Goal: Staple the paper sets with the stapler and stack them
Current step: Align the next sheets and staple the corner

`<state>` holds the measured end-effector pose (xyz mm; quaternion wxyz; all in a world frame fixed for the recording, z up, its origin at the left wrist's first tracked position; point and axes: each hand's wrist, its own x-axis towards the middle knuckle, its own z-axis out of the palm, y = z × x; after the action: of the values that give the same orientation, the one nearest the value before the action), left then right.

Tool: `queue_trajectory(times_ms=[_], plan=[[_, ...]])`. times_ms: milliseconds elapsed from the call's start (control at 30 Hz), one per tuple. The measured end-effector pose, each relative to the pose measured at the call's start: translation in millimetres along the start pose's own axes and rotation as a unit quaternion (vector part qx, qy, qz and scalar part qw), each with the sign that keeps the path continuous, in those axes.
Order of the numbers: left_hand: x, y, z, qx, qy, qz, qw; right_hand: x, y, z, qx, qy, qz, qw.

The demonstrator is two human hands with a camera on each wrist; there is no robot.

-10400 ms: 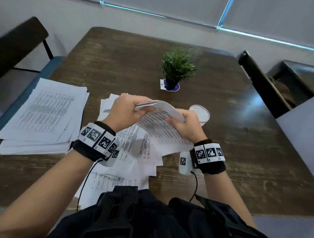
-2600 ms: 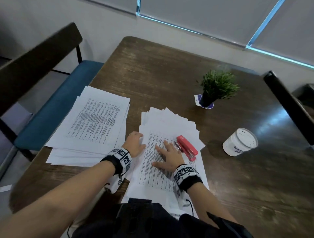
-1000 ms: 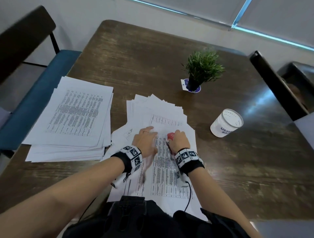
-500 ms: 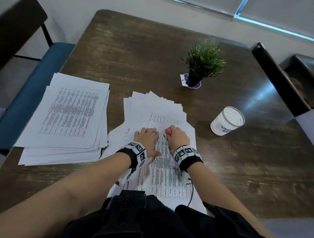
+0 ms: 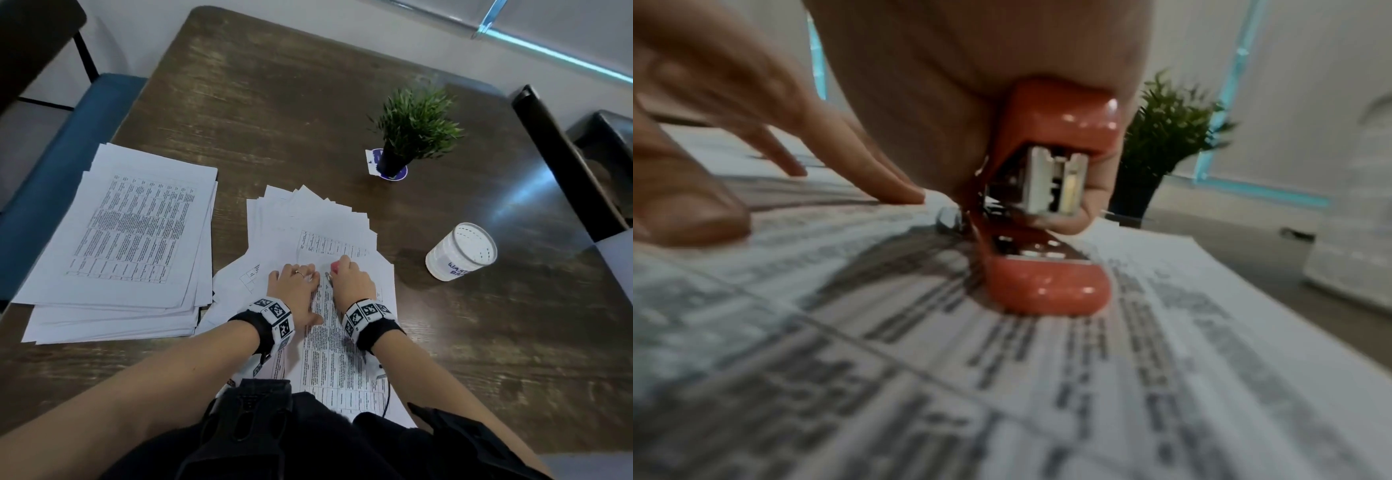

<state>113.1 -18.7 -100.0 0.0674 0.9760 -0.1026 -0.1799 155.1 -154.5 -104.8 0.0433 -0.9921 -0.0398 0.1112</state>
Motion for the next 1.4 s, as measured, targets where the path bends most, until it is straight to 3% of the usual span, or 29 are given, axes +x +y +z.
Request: queue_trajectory(times_ms=[133,400,700,1000,1267,1400], plan=[[0,0,0,-0.009,0.002,-0.001,1.000,2,3,-1,-0.002,0.005,-0.019,1.000],[2,0,4,-0.015,0.016,-0.003,1.000,10,-13,-1,0.095,0.010,0.073,0.993],[1,-10,7,-0.047,0.024,0.025,0.998,28,-21,-14,0.117,-0.014,0.069,0.991],[3,-28,0,-0.149,0.024,0.035,0.988,10,0,-18,0.207,-0.032,0.094,0.973],[12,-15,-4,-0.355,0.143,-0.026,0.923,-12,4,-28,0.283,-0.002,0.084,0.955],[10,-2,-8,-0.455,0.114,-0.055,0.882,-15,-3,-26,0.294,0.000,0.067,0.954]])
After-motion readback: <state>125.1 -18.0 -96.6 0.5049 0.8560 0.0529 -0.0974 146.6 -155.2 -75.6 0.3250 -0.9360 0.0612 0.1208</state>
